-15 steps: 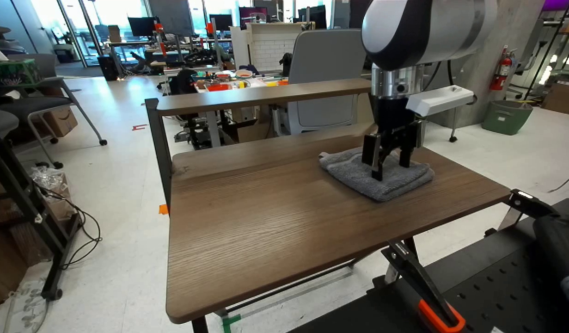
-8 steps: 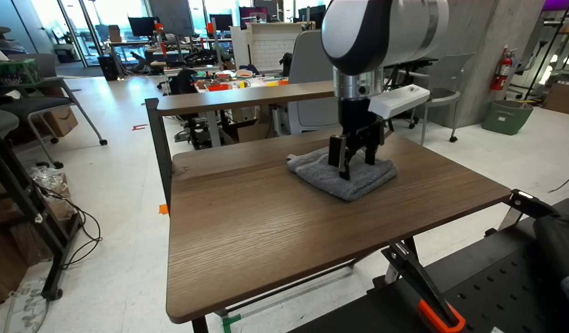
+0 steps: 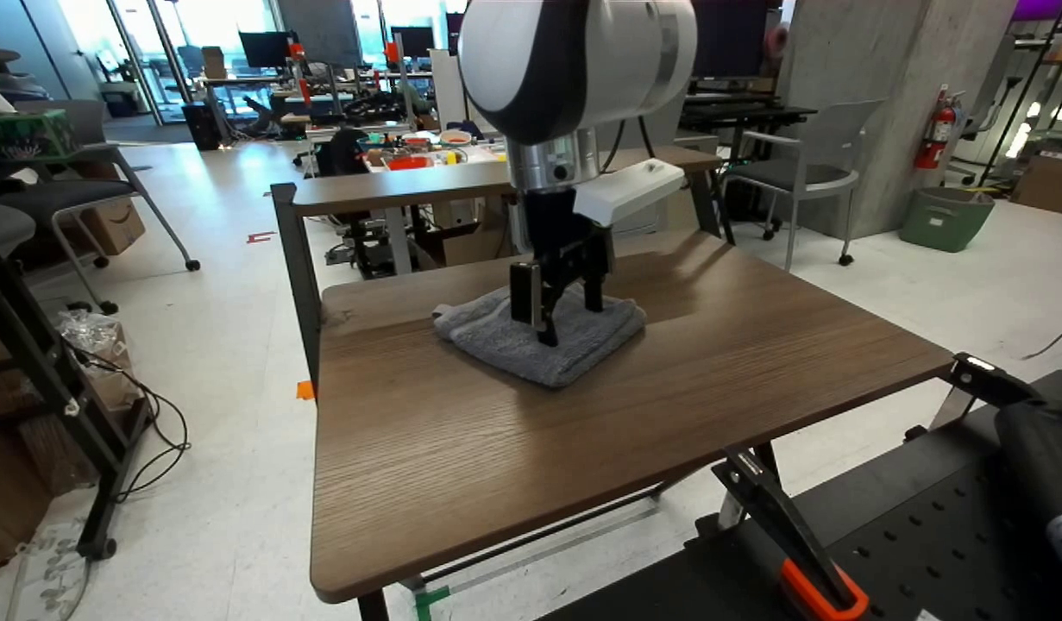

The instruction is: Push the grey towel to the left

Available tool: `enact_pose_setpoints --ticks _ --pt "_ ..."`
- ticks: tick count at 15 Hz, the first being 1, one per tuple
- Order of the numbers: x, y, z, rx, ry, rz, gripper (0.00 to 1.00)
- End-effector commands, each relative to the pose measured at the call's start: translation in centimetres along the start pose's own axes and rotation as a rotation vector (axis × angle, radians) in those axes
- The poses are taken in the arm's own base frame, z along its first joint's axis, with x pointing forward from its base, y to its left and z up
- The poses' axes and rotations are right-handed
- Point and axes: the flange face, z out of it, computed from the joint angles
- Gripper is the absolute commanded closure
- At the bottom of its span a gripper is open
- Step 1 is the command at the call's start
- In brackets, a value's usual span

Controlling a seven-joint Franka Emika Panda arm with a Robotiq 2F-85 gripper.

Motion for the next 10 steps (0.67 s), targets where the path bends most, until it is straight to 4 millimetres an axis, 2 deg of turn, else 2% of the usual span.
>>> enact_pose_setpoints --ticks 1,5,10 --pt "2.8 -1.8 1.2 -0.01 -0.027 -0.06 0.0" --pt "3.5 -2.4 -0.6 -0.011 -0.032 -0.074 0.0" --pt "1.7 -4.4 -7.0 -0.061 -0.002 -0.131 0.0"
